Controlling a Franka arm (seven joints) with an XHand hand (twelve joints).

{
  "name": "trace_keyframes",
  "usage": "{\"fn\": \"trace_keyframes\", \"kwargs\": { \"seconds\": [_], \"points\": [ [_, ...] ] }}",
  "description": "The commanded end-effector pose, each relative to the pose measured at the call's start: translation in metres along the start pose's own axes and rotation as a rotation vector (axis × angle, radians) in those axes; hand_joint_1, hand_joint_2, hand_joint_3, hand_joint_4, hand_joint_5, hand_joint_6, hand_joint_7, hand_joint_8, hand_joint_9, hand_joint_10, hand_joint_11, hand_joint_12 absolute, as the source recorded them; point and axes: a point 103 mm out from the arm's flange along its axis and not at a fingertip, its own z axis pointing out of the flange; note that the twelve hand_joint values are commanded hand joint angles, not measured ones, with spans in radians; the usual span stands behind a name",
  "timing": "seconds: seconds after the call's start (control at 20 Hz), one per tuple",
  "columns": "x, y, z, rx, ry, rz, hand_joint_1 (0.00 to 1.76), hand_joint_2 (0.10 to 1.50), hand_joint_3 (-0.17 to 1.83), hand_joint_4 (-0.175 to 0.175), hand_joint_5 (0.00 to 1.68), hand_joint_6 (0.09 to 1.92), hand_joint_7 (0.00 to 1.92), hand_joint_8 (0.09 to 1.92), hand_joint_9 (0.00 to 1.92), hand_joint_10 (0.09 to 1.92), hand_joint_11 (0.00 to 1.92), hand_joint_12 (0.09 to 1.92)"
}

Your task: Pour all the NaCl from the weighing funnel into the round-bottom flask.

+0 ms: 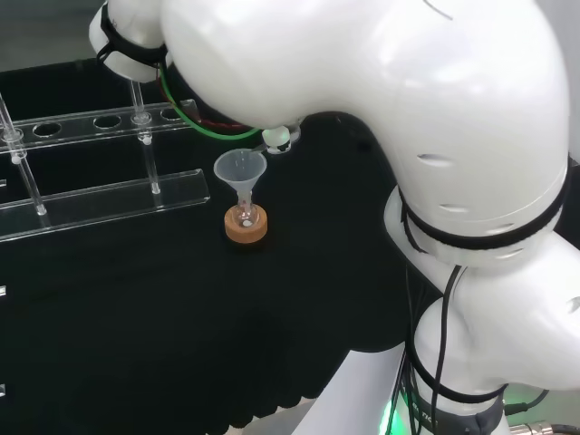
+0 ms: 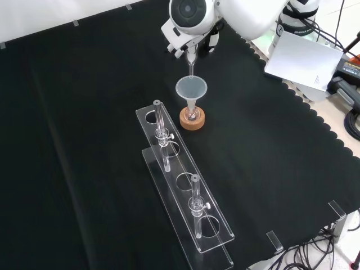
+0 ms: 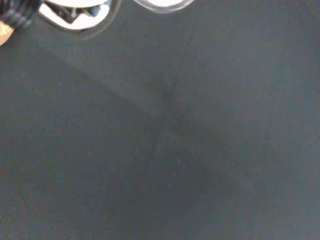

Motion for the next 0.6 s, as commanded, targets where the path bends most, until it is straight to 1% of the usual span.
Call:
{"fn": "trace_keyframes", "kwargs": {
  "seconds": [0.05, 0.6],
  "points": [
    [0.0006, -0.001, -0.0033, 0.013, -0.024, 0.004, 1.11, 0.67, 0.64, 0.175, 1.25, 0.7, 0.79, 0.65, 1.27, 0.11, 1.04, 0.88],
    [0.0017, 0.0002, -0.0049, 0.03, -0.054, 0.011, 1.11, 0.67, 0.64, 0.175, 1.26, 0.7, 0.79, 0.65, 1.26, 0.11, 1.03, 0.89]
  ]
}}
